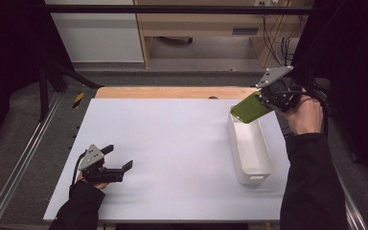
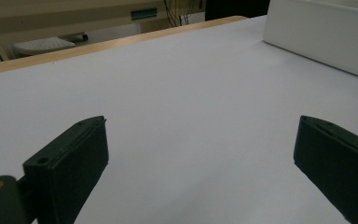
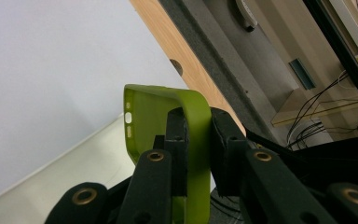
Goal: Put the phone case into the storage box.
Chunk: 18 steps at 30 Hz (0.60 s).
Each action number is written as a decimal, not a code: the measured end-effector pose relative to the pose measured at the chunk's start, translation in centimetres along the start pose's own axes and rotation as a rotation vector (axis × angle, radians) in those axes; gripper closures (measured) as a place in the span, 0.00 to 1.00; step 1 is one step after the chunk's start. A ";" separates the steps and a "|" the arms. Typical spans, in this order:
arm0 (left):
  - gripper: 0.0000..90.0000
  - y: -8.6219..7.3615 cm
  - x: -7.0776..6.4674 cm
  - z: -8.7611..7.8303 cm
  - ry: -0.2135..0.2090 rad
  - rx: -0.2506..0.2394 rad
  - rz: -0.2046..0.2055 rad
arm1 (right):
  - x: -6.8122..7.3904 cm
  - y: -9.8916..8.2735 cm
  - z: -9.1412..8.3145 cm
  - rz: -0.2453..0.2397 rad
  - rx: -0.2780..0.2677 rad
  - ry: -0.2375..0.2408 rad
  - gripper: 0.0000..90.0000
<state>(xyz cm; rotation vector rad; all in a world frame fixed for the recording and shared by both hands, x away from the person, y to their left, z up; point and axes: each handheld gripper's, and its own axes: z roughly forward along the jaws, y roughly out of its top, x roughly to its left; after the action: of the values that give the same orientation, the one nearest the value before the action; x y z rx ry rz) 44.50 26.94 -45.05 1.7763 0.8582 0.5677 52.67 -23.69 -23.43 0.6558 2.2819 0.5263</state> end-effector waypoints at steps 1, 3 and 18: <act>0.03 0.0 0.0 0.0 0.000 0.000 0.000 | 0.0 0.0 0.0 0.000 0.000 0.000 0.87; 0.03 0.0 0.0 0.0 0.000 0.002 -0.001 | -0.1 0.0 0.2 -0.020 0.007 -0.003 0.87; 0.03 -0.1 0.0 0.2 -0.004 0.012 0.003 | -0.8 0.0 1.7 -0.112 0.045 0.008 0.87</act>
<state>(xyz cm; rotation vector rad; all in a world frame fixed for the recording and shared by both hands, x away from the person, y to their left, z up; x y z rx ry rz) 44.58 26.82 -45.21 1.7894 0.8583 0.5613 54.36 -23.83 -24.19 0.5446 2.3282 0.4262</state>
